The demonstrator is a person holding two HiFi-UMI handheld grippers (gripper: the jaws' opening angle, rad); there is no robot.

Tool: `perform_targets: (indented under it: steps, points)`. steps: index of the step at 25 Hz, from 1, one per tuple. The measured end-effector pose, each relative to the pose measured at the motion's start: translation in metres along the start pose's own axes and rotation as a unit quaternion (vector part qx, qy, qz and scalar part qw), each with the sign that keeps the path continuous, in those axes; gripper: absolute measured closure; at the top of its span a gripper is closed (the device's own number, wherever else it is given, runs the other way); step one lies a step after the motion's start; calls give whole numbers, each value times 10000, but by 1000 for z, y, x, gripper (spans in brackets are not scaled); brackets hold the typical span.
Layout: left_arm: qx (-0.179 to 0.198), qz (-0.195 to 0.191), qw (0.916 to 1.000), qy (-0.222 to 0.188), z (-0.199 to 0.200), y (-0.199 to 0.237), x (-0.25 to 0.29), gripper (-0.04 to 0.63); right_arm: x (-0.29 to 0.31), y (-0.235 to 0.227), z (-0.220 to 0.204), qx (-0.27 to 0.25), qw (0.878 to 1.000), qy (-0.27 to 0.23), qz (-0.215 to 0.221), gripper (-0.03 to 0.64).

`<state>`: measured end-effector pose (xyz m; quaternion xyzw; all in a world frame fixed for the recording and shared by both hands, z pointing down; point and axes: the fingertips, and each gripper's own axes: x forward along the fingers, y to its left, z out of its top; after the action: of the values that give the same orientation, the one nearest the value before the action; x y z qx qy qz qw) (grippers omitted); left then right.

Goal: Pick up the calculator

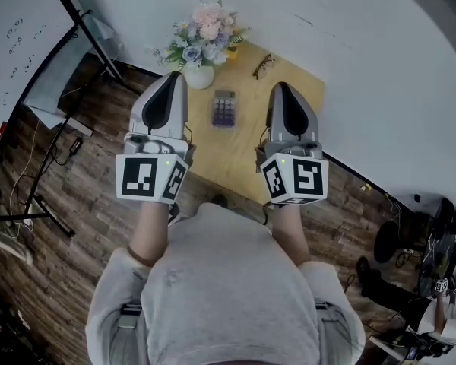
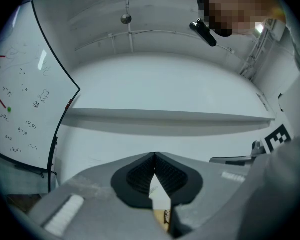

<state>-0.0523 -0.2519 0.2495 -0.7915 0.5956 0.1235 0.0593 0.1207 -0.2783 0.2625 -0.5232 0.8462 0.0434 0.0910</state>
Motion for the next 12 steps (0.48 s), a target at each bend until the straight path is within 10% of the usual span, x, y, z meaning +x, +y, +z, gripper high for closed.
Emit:
perform_targets:
  steps: [12]
  points:
    - [114, 333, 9994, 65, -10, 6, 20, 591, 35, -10, -10, 101, 9991, 67, 402, 617]
